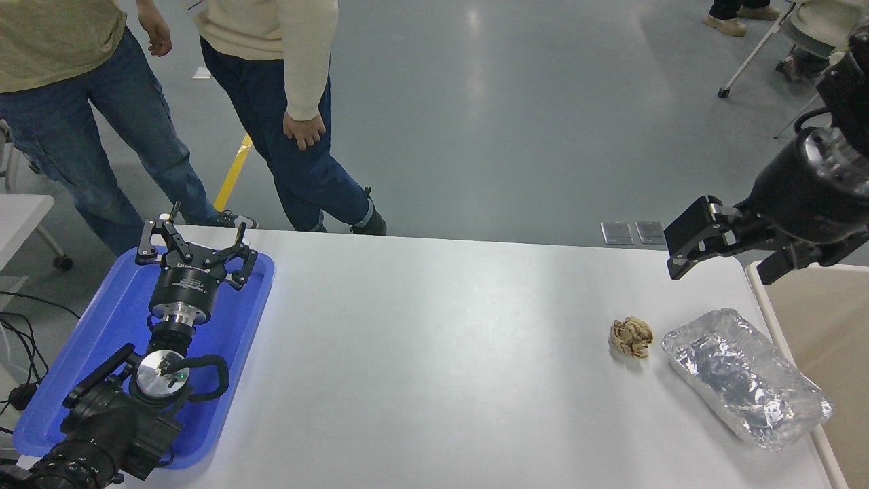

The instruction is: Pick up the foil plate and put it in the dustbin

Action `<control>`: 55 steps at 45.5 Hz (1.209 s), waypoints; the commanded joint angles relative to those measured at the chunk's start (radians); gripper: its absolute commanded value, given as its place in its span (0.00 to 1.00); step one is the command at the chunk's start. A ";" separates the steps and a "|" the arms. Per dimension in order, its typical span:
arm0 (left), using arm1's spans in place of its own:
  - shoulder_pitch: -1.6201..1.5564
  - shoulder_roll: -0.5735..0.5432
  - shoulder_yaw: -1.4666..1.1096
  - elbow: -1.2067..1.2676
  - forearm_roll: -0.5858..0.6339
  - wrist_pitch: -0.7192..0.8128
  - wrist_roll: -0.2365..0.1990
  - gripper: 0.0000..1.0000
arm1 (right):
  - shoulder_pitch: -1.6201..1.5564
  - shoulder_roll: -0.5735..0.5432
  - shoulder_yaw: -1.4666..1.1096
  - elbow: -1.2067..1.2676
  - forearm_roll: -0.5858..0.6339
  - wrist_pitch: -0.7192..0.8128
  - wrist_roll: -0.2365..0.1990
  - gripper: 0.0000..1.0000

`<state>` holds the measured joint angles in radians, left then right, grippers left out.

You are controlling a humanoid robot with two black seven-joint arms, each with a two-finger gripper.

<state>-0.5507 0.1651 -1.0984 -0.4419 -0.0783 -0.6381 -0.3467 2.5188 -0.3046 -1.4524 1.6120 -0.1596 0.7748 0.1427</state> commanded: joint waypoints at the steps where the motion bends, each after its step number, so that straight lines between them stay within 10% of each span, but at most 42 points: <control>1: 0.002 -0.006 -0.006 0.000 -0.001 0.000 -0.002 1.00 | 0.003 -0.004 0.000 -0.001 -0.001 -0.002 0.000 1.00; 22: 0.002 -0.004 -0.003 0.000 0.000 0.000 -0.002 1.00 | -0.043 -0.086 0.006 -0.021 -0.046 -0.006 0.001 1.00; 55: 0.000 -0.001 -0.001 -0.001 0.000 0.000 -0.002 1.00 | -0.788 -0.502 0.385 -0.484 -0.733 -0.298 0.011 1.00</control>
<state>-0.5498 0.1622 -1.0999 -0.4422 -0.0782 -0.6384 -0.3482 2.0861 -0.7330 -1.2914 1.3265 -0.7056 0.6006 0.1490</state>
